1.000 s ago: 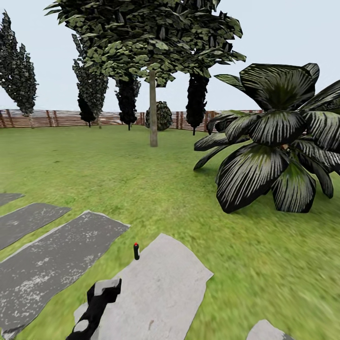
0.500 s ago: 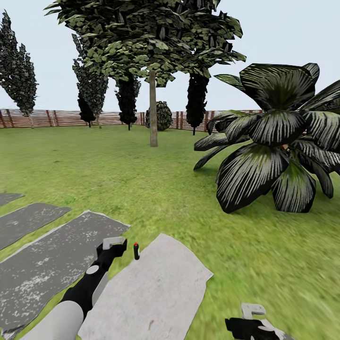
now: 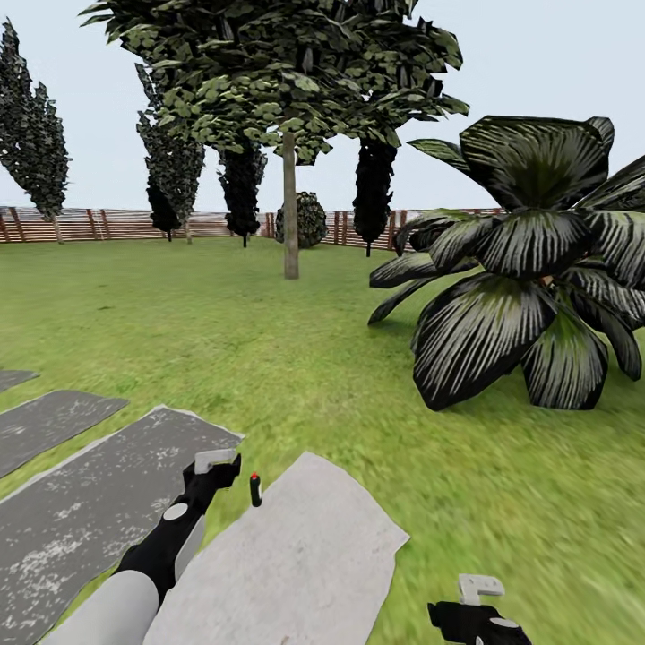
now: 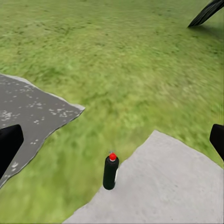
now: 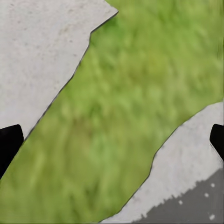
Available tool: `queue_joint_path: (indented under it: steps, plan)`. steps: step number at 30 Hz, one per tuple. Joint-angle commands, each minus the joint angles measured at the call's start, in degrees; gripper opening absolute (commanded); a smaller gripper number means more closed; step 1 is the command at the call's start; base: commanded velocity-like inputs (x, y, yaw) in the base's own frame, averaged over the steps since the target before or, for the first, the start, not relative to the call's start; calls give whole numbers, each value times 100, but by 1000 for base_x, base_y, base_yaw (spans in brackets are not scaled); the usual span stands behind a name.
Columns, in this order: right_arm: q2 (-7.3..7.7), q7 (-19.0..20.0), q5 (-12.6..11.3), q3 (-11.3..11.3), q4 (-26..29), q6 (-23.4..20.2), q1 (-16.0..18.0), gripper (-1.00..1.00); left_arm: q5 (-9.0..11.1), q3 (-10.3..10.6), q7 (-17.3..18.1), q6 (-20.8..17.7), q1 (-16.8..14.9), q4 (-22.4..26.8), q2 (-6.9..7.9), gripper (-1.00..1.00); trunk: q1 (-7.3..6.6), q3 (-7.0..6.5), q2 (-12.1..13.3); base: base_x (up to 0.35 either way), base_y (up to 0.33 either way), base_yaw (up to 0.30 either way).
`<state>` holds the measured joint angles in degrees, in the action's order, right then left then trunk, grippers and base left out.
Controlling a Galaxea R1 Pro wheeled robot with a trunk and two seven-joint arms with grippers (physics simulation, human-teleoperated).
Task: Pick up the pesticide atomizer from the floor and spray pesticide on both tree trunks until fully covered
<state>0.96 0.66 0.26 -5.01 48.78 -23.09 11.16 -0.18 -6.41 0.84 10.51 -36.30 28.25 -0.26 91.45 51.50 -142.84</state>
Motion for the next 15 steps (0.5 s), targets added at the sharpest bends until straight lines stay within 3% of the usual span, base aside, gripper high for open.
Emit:
queue_joint_path:
  steps: [1,11,15]
  plan:
    - [0,0,0,0,0,-1,0,100,0,0,1,1,0,-1,0,100,0,0,0,326,0,0]
    - [-7,2,0,0,0,-2,0,100,-1,-1,2,15,0,-4,0,100,0,0,0,322,0,0]
    - [-15,4,0,3,-4,-2,0,100,-7,3,-3,20,0,5,0,100,0,0,0,113,0,0]
